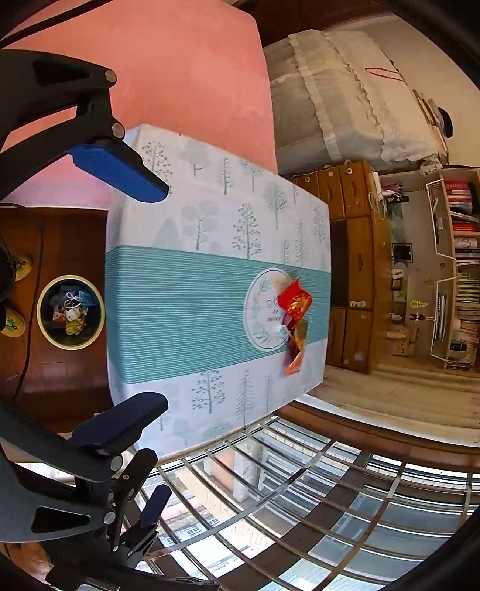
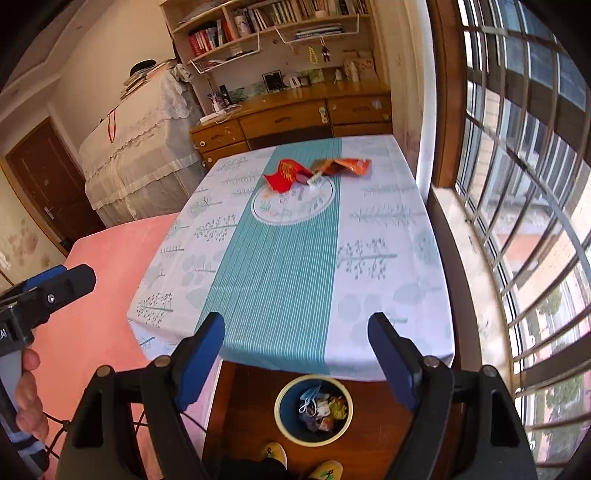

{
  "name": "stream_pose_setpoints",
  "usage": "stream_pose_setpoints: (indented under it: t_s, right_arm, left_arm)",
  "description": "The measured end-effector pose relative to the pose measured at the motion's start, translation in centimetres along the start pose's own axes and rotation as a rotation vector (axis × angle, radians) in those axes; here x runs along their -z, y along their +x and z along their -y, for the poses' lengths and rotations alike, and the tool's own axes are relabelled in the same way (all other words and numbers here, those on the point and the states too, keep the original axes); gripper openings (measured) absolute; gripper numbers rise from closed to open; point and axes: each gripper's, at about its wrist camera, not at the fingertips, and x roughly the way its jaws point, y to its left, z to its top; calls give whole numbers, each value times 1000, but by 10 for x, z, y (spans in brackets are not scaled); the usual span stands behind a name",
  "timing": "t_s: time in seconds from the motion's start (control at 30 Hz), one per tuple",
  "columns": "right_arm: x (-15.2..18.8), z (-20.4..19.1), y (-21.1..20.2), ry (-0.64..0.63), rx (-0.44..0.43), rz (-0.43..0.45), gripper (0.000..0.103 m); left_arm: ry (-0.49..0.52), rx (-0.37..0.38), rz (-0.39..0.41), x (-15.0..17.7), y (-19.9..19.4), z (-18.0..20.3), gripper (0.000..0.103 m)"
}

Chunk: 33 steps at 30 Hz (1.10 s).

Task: Collect trash
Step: 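Raise both open tools back toward the last items on the table, then grasp the red envelope with the left tool while the right tool grasps the orange snack bag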

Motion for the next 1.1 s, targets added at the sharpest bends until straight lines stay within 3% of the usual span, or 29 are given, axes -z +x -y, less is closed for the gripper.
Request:
stream_pose_setpoints:
  t_s: [0.23, 0.47, 0.8, 1.1]
  right_arm:
    - [-46, 0, 5, -22, 49, 47, 80]
    - [-90, 0, 17, -25, 148, 78, 80]
    - [-134, 15, 65, 5, 267, 23, 80]
    - [-171, 37, 143, -253, 319, -15, 80]
  left_arm:
    - [31, 27, -9, -47, 20, -1, 102]
    - [42, 131, -27, -95, 60, -12, 102]
    - [54, 188, -44, -150, 122, -35, 102]
    - [-62, 138, -100, -183, 194, -49, 102]
